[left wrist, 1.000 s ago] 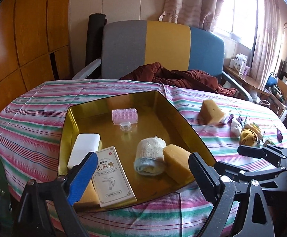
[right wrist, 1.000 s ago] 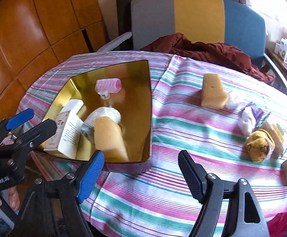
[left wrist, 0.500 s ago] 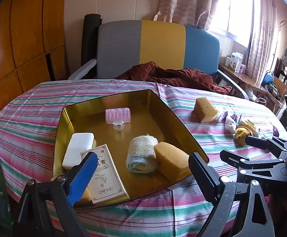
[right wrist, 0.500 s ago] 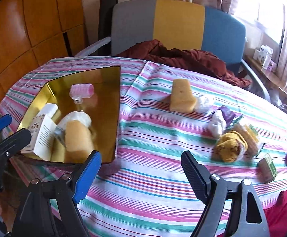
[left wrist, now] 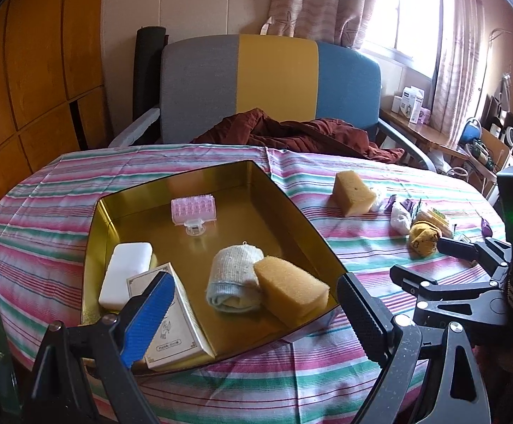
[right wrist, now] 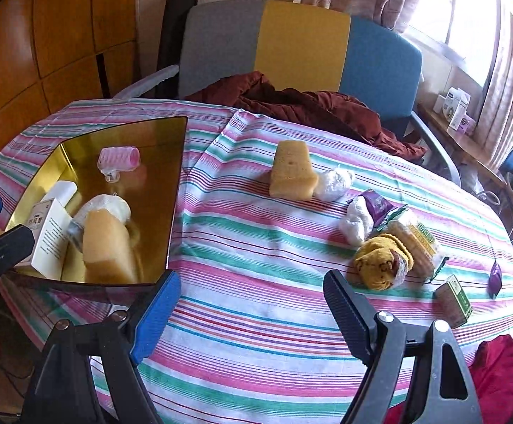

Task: Organize objects
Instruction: 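Open both grippers and withdraw them toward the remaining items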

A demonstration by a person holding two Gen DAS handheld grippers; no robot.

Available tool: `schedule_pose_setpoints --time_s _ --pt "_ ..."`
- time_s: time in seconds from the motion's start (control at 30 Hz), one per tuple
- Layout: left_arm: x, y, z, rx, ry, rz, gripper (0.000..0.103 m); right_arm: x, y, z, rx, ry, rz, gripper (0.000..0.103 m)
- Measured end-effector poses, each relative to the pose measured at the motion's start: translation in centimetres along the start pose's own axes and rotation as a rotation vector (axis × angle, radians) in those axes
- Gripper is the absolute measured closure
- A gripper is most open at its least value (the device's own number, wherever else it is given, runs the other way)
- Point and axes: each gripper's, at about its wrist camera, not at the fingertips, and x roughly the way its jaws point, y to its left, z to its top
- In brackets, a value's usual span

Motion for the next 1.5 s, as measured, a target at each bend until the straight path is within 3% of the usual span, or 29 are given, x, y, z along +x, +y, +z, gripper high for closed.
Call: schedule_pose_setpoints --time_s 0.2,0.47,0.8,0.97,1.07,1.2,1.5 --pt "0.4 -1.6 0.7 0.046 0.000 -0.029 0.009 1.5 -3.1 -0.2 0.063 0.059 -0.057 0.019" --pt "2.1 -5.6 1.3 0.138 0.034 -0.103 0.009 2.9 -11.7 -0.8 0.224 0.145 -0.166 0.019" --pt "4.3 -10.1 1.8 0.219 0.082 -0.188 0.009 2.6 -25.9 -3.0 0.594 0.167 -0.221 0.019" --pt "5.5 -12.0 1.9 0.245 0.115 -0.222 0.009 3.2 -30.8 -5.0 0.794 0.153 -0.215 0.019" --pt "6.5 -13.3 2.2 0.252 0.139 -0.242 0.009 4.4 -31.8 -6.0 0.861 0.199 -0.177 0.019" --pt "8.1 -15.6 2.8 0.251 0.165 -0.284 0.009 5.6 -31.5 -6.2 0.860 0.247 -0.147 0.019" --pt "12.1 -20.4 4.3 0.242 0.204 -0.346 0.009 6.0 -30.9 -6.1 0.826 0.259 -0.124 0.019"
